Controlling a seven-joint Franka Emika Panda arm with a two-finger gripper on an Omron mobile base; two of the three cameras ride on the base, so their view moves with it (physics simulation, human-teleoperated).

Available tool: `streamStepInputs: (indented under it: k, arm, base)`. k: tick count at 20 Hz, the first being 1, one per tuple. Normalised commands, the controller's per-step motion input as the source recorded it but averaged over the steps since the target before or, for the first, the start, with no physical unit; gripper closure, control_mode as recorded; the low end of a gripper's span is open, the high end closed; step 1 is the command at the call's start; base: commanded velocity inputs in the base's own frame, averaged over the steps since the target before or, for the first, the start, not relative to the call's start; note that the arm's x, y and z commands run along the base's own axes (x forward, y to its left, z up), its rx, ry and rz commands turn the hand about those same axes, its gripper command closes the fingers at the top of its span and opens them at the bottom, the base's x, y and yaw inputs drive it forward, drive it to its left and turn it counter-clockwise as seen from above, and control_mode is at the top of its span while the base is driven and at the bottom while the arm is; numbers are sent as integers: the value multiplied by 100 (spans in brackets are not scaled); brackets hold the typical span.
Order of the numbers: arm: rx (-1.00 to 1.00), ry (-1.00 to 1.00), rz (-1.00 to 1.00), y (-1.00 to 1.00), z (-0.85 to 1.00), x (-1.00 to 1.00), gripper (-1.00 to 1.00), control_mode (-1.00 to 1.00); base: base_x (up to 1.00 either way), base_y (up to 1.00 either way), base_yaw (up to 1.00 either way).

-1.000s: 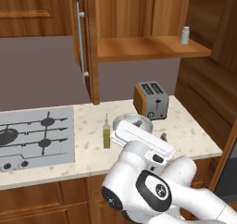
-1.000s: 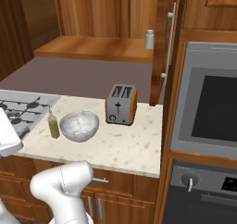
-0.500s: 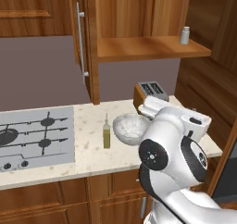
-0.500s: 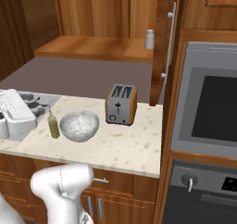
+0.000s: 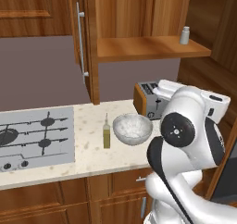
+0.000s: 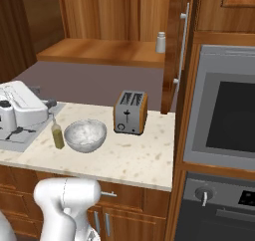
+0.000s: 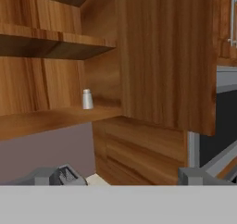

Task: Retrieve the bottle and the shaker from the cabinet and place them next to the mixing bowl on the counter. Then add garlic from the fridge to the mixing bowl.

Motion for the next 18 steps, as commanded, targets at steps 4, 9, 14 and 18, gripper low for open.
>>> streamStepInputs:
  k: [4, 9, 14, 18]
  arm:
    - [-2, 1, 1, -17, 14, 35, -100, -100]
    - [0, 6, 0, -26, 36, 43, -100, -100]
    - [0, 10, -2, -20, 46, 39, -100, -100]
    - [1, 12, -4, -16, 37, 41, -100, -100]
  base:
    - [0, 0, 0]
    - [0, 0, 0]
    - [0, 0, 0]
    - [0, 0, 0]
